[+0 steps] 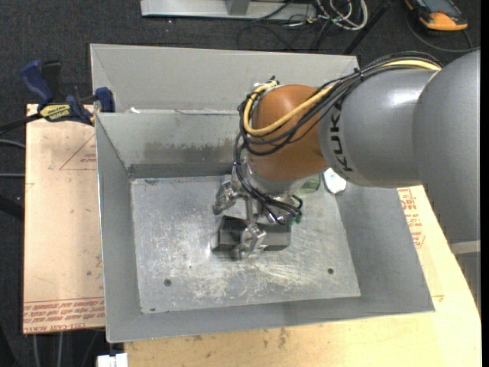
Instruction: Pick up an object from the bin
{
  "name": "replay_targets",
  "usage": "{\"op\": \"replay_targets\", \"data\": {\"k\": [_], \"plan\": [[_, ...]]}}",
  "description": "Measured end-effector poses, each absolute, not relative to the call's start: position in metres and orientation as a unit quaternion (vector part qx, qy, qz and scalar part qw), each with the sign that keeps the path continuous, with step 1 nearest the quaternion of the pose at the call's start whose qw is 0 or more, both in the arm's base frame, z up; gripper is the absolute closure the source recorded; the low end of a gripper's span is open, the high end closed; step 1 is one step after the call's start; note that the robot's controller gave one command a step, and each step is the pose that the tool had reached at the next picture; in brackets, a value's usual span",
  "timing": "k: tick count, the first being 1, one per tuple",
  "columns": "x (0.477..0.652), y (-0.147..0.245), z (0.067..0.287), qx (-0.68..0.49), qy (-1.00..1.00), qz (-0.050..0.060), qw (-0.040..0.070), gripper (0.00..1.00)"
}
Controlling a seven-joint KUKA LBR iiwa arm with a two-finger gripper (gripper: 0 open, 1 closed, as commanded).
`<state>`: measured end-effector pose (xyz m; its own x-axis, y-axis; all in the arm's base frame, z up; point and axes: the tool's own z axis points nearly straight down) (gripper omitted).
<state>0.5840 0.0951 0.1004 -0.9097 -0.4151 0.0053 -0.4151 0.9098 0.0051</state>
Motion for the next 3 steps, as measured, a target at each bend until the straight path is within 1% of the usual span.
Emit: {"op": "replay_targets", "data": {"k": [1, 2, 3], "plan": [[0.566, 0.077, 0.078, 0.278, -0.961, -0.002, -0.008, 1.0], [0.566, 0.077, 0.078, 0.278, -0.961, -0.002, -0.008, 1.0], [0.529, 0.035, 0.239, 0.332, -0.943, 0.0, -0.001, 1.0]]}}
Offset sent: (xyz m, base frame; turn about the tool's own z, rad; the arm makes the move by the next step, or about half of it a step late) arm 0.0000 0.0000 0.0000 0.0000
